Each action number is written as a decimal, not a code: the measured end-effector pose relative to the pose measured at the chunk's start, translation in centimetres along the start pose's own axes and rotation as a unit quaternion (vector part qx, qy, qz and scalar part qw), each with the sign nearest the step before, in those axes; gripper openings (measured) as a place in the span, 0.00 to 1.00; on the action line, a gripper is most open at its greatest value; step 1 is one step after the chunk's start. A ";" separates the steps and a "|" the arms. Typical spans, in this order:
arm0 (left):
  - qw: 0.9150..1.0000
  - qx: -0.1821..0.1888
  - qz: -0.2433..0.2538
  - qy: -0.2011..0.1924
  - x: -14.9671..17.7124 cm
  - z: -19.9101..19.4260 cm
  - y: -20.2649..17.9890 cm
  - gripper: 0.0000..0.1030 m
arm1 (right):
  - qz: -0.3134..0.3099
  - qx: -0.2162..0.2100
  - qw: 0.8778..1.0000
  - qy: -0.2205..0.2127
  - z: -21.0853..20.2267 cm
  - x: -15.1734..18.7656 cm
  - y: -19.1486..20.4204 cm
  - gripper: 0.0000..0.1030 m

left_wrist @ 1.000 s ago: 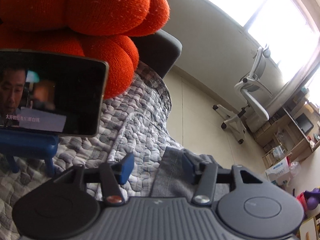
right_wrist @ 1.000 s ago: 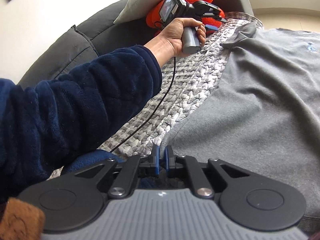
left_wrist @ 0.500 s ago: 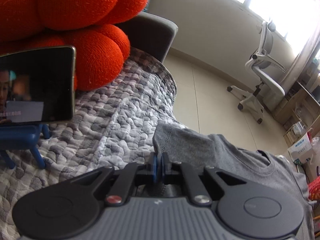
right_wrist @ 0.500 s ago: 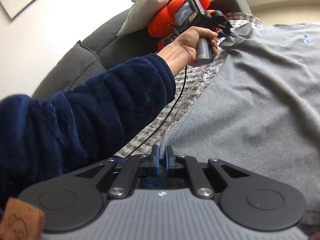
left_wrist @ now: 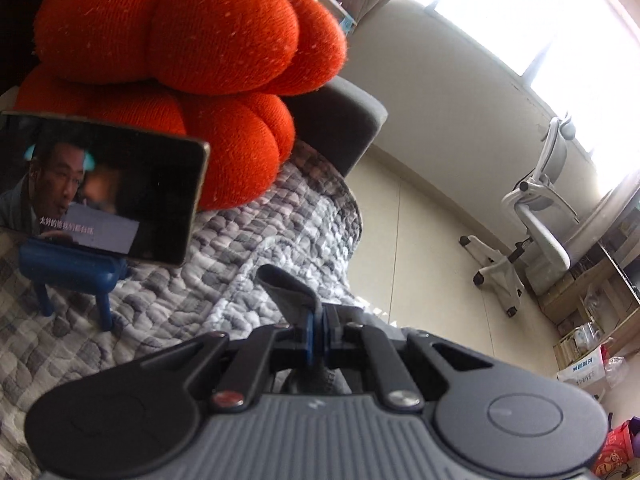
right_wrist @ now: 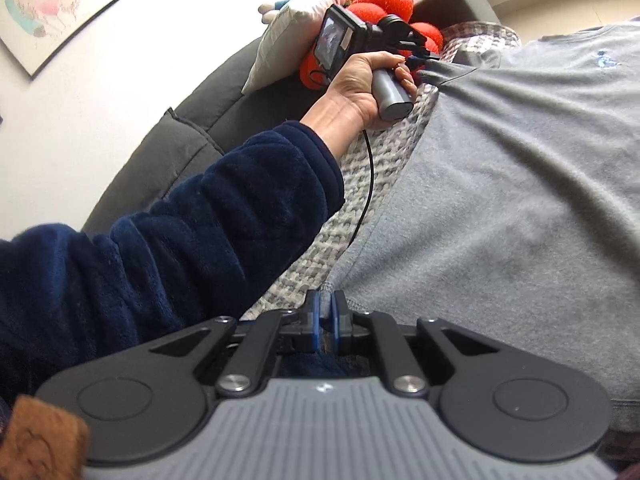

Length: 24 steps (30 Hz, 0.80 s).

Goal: Fold clothes

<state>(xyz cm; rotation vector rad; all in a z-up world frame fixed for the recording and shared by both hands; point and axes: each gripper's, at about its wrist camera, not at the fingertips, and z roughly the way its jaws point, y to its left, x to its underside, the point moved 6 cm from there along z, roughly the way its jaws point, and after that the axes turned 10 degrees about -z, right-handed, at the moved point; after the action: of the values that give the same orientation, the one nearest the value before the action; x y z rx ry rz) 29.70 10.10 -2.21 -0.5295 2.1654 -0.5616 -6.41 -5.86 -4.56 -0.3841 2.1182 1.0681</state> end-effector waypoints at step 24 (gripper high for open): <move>0.990 0.014 0.137 0.007 10.7 6.1 -15.0 0.04 | 0.110 0.151 0.982 -0.007 -7.0 4.2 -6.8 0.09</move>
<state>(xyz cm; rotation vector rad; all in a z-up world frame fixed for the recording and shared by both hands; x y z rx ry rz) 31.06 -9.17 -3.81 -0.2059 2.1928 -0.4447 -8.87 -15.33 -8.71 0.0029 2.3039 0.8427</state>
